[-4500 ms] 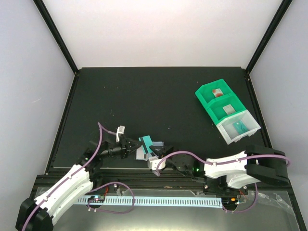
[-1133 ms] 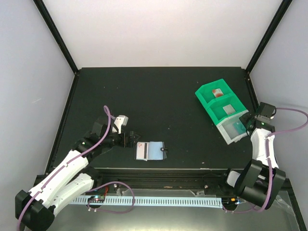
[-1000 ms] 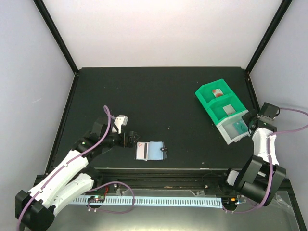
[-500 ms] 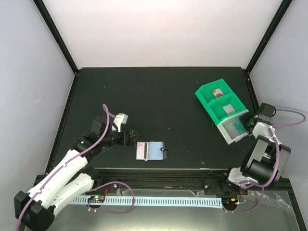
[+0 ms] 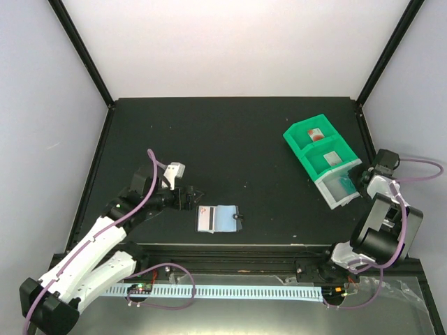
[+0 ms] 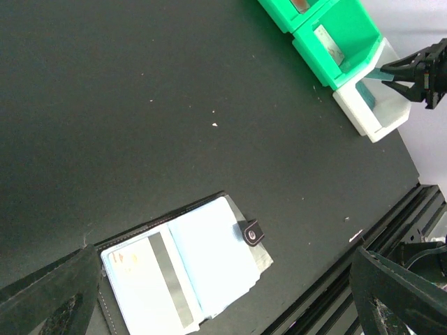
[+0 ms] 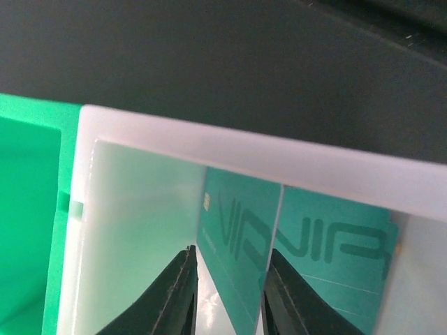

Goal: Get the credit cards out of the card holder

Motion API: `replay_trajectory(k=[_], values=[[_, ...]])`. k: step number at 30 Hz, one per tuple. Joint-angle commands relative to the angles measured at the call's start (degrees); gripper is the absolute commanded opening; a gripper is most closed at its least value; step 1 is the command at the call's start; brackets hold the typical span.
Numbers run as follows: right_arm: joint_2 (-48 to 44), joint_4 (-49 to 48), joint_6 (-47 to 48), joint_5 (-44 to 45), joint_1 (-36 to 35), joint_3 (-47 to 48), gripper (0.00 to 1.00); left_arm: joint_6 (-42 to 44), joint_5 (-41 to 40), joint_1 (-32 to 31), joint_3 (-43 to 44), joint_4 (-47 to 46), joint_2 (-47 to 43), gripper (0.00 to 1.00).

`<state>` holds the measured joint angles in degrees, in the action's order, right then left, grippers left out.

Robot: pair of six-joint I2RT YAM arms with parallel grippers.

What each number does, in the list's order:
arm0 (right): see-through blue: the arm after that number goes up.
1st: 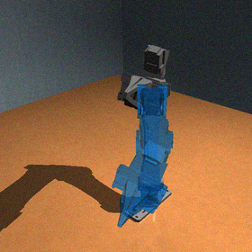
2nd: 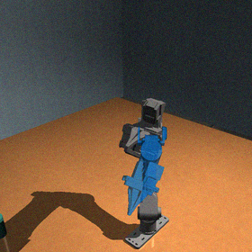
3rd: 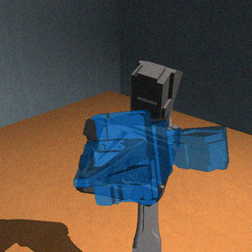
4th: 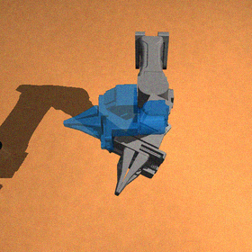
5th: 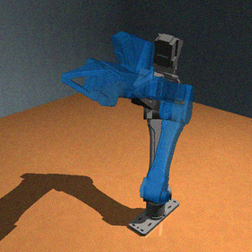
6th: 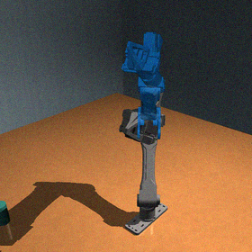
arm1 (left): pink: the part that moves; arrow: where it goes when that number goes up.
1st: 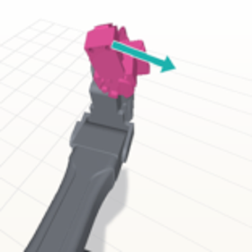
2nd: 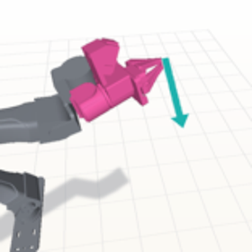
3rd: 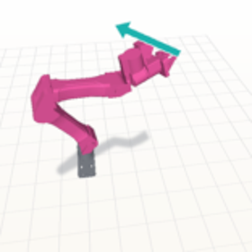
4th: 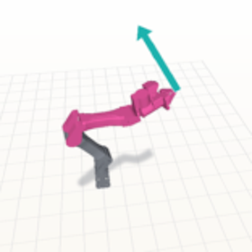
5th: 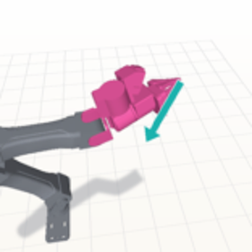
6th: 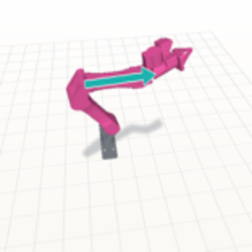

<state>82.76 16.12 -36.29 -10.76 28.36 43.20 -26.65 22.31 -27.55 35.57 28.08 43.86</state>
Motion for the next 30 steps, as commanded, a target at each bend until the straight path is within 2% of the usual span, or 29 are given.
replay_trajectory(k=[1, 8, 16, 25, 30], values=[[-1.76, 5.49, -0.63, 5.59, 0.28, 3.68, 0.28, -0.1, -0.14, 0.31, 1.65, 1.26, -0.48, 0.99], [-3.32, 13.49, -3.51, 11.78, 0.28, 6.26, 0.31, 0.04, -0.13, 0.31, 1.15, 1.15, 0.97, 0.99], [-7.92, 14.59, -3.83, 9.09, -1.03, 6.69, 0.33, -1.36, 0.04, 0.32, -0.27, 0.83, 5.87, 0.99], [-13.26, 9.03, 3.79, -7.44, -7.48, 5.29, 0.35, -6.42, 4.22, 0.32, -5.85, -6.75, 11.84, 0.96], [-16.23, 10.81, 3.98, -7.43, -14.32, 5.15, 0.36, -7.59, 4.71, 0.3, -7.51, -10.07, 15.37, 0.9]])
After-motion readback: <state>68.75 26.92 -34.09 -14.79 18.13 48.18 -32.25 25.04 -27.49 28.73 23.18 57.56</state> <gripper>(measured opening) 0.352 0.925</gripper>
